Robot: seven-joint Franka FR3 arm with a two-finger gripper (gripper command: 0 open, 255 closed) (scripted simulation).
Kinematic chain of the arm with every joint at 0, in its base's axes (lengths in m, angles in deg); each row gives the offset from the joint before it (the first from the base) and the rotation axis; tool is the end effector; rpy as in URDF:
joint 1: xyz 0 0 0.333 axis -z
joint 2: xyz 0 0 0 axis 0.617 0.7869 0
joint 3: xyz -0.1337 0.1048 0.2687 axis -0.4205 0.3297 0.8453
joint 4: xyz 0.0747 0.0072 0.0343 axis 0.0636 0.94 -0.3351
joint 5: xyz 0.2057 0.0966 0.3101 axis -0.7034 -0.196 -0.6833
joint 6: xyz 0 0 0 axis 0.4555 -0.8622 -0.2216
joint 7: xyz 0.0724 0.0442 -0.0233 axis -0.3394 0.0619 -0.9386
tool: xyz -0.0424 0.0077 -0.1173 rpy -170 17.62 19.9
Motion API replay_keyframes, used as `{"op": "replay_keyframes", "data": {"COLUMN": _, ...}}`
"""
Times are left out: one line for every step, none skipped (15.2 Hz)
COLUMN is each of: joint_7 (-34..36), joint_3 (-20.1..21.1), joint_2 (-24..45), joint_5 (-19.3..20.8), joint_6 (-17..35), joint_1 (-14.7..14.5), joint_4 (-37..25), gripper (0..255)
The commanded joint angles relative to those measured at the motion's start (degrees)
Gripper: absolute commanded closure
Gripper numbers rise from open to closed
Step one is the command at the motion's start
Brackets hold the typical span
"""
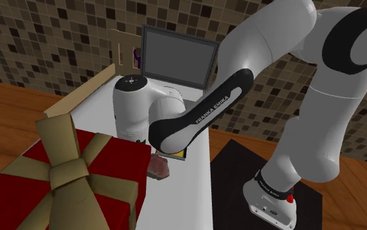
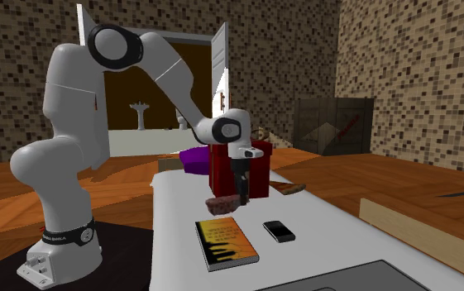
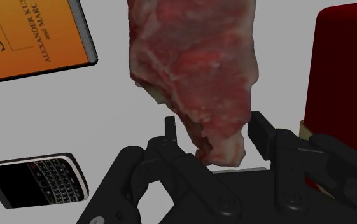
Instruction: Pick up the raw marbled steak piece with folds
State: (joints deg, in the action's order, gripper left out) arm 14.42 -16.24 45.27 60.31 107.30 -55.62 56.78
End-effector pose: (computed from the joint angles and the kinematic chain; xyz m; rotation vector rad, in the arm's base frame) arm 0.4185 0.3455 0.2732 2.9794 0.6685 0.0561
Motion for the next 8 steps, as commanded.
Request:
{"op": "replay_keyframes", "data": {"joint_7": -0.9, "joint_3": 0.4, "joint_2": -1.1, "joint_5": -0.9, "joint_6": -1.1, "joint_1": 0.1, "joint_4": -0.5, "gripper": 255}}
{"op": "replay_keyframes", "data": {"joint_7": -1.2, "joint_3": 0.6, "joint_2": -1.7, "joint_5": -1.4, "joint_6": -1.8, "joint_1": 0.2, "joint_4": -0.7, "gripper": 255}}
{"op": "replay_keyframes", "data": {"joint_7": -1.6, "joint_3": 0.7, "joint_2": -2.2, "joint_5": -1.8, "joint_6": -2.4, "joint_1": 0.3, "joint_4": -0.9, "gripper": 255}}
{"op": "replay_keyframes", "data": {"joint_7": -1.9, "joint_3": 0.8, "joint_2": -2.8, "joint_5": -2.2, "joint_6": -3.1, "joint_1": 0.4, "joint_4": -1.0, "gripper": 255}}
{"op": "replay_keyframes", "data": {"joint_7": -2.2, "joint_3": 0.9, "joint_2": -3.3, "joint_5": -2.7, "joint_6": -3.7, "joint_1": 0.5, "joint_4": -1.2, "gripper": 255}}
{"op": "replay_keyframes", "data": {"joint_7": -2.6, "joint_3": 1.0, "joint_2": -3.9, "joint_5": -3.1, "joint_6": -4.4, "joint_1": 0.5, "joint_4": -1.4, "gripper": 255}}
{"op": "replay_keyframes", "data": {"joint_7": -2.9, "joint_3": 1.1, "joint_2": -4.4, "joint_5": -3.5, "joint_6": -5.1, "joint_1": 0.6, "joint_4": -1.7, "gripper": 255}}
{"op": "replay_keyframes", "data": {"joint_7": -3.2, "joint_3": 1.2, "joint_2": -4.9, "joint_5": -3.9, "joint_6": -5.7, "joint_1": 0.6, "joint_4": -1.9, "gripper": 255}}
